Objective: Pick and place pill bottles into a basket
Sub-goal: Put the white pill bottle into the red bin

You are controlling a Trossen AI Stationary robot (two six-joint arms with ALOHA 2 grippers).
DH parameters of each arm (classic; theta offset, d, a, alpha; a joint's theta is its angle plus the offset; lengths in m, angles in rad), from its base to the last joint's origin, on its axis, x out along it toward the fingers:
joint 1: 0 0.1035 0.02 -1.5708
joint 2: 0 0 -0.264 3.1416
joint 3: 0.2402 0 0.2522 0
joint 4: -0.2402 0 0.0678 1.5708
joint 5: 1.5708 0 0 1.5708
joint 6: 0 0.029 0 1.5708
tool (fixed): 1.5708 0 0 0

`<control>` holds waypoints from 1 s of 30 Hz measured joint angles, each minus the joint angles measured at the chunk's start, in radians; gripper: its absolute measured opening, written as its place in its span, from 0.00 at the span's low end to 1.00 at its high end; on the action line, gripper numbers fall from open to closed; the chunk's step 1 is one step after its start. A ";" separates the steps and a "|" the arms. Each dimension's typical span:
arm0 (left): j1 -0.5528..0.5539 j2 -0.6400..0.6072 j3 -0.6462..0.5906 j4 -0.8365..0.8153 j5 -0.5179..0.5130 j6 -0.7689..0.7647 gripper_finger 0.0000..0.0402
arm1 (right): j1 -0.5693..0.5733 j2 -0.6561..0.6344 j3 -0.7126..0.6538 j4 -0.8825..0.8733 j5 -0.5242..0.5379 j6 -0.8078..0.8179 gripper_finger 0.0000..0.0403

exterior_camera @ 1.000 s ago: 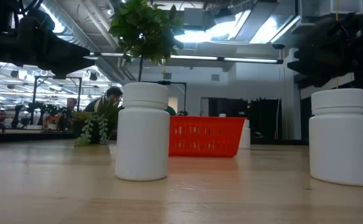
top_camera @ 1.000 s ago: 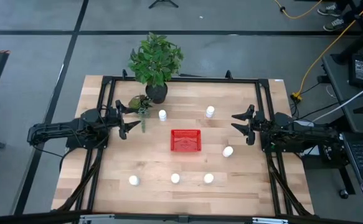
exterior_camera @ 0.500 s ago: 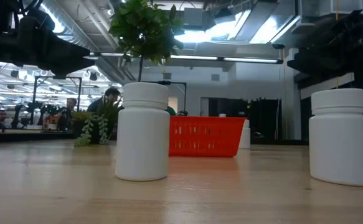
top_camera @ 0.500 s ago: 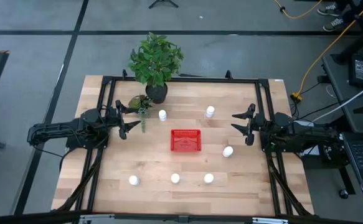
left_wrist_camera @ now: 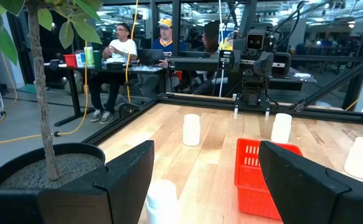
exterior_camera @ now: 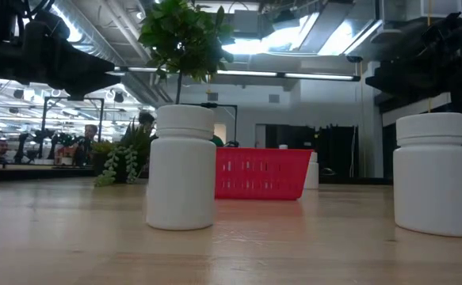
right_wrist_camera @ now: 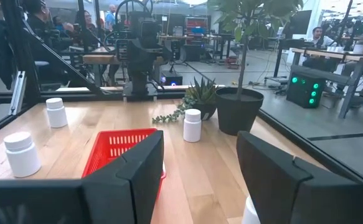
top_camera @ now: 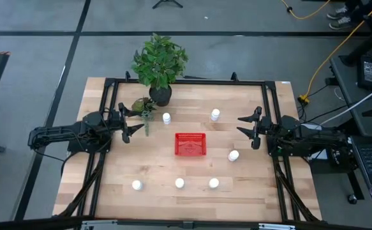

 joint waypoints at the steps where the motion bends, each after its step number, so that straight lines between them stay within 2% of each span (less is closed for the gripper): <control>1: 0.000 0.000 0.000 0.000 0.000 0.000 0.70 | 0.000 0.000 0.000 0.000 0.000 -0.001 0.51; 13: 0.001 0.000 0.000 0.022 0.001 -0.004 0.70 | 0.000 0.000 0.000 0.000 0.000 -0.002 0.51; 30: 0.000 0.000 0.000 0.031 -0.003 -0.248 0.70 | 0.000 0.000 0.000 0.000 0.000 -0.002 0.51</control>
